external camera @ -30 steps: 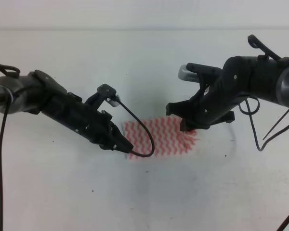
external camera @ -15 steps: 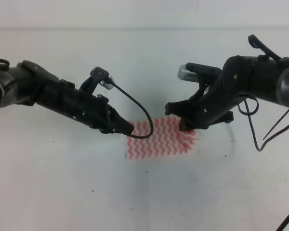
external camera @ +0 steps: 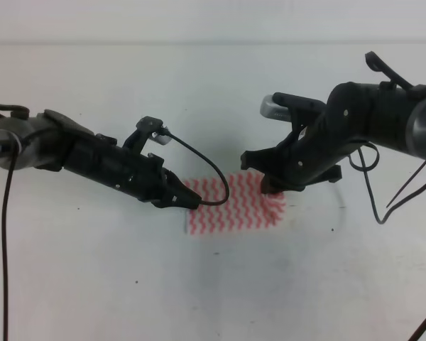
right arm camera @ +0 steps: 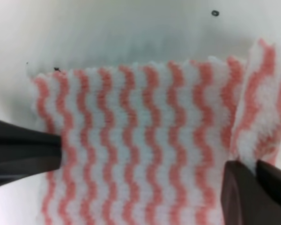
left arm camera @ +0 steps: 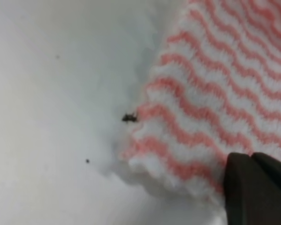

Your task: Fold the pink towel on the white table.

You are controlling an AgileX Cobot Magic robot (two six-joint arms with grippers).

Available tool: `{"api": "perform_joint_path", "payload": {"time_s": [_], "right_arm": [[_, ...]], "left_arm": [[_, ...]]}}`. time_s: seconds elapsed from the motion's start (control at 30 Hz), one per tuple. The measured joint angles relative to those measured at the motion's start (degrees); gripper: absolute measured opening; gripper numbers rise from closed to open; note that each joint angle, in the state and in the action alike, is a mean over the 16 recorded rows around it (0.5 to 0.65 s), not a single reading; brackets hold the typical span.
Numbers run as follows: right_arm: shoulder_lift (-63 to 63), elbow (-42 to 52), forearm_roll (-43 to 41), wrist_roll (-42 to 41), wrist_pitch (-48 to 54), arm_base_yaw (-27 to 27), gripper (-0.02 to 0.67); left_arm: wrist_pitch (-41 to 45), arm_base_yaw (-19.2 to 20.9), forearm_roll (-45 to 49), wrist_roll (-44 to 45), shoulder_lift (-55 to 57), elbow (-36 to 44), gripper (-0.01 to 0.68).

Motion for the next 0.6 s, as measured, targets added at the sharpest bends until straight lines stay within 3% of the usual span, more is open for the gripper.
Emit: {"api": "perform_joint_path", "payload": {"time_s": [0.6], "right_arm": [[1.40, -5.06, 0.89, -0.13, 0.48, 3.53, -0.016]], "left_arm": [[0.01, 0.00, -0.36, 0.19, 0.19, 0.05, -0.005]]}}
